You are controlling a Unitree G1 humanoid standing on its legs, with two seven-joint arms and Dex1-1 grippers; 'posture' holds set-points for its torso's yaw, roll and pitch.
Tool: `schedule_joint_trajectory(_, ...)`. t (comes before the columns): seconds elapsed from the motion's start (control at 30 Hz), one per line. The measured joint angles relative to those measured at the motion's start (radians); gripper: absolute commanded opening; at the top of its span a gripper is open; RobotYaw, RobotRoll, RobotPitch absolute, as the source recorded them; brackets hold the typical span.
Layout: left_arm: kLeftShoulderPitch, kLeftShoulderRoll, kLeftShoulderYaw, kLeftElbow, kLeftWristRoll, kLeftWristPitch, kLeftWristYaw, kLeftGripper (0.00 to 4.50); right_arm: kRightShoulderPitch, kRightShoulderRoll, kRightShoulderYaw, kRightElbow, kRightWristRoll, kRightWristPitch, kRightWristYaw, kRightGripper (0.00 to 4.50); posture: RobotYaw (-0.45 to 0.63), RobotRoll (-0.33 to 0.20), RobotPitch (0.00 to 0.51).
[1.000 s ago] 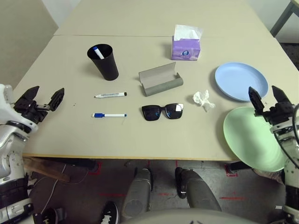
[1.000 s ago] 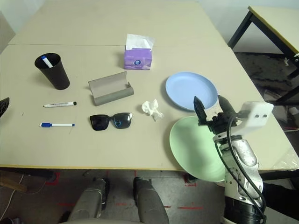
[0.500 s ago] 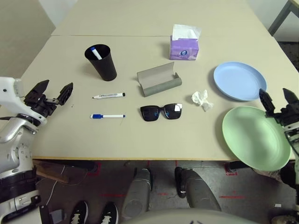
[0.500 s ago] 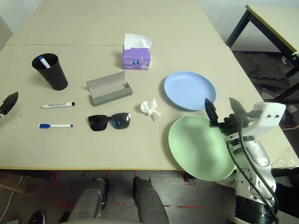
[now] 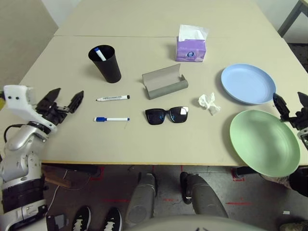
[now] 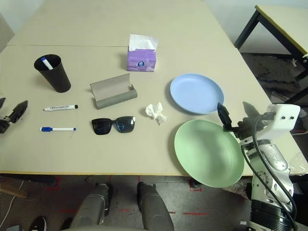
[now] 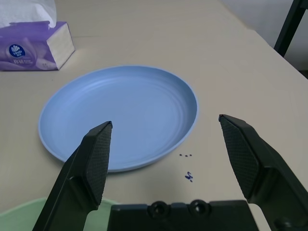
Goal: Organize and tidy the items on the table.
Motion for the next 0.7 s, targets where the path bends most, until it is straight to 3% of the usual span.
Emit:
schedule_joint_trajectory(0.13,-0.06,0.051,-0.074,0.016,-0.034,0.004,-0.199,4.48,0.005,-0.011,-0.001,-0.001,0.0,0.026,0.0,4.5,-0.14,0.0,0.211)
schedule_joint_trajectory(0.37,-0.066,0.075,-0.213,0.0,-0.061,0.005,-0.506,4.48,0.026,-0.027,-0.041,-0.026,0.002,0.08,-0.034,4.5,-0.19,0.0,0.204)
schedule_joint_trajectory(0.7,-0.09,0.061,-0.316,0.003,-0.034,-0.141,-0.699,4.48,0.09,-0.026,-0.089,-0.124,0.002,0.206,-0.139,4.5,-0.22,0.0,0.193)
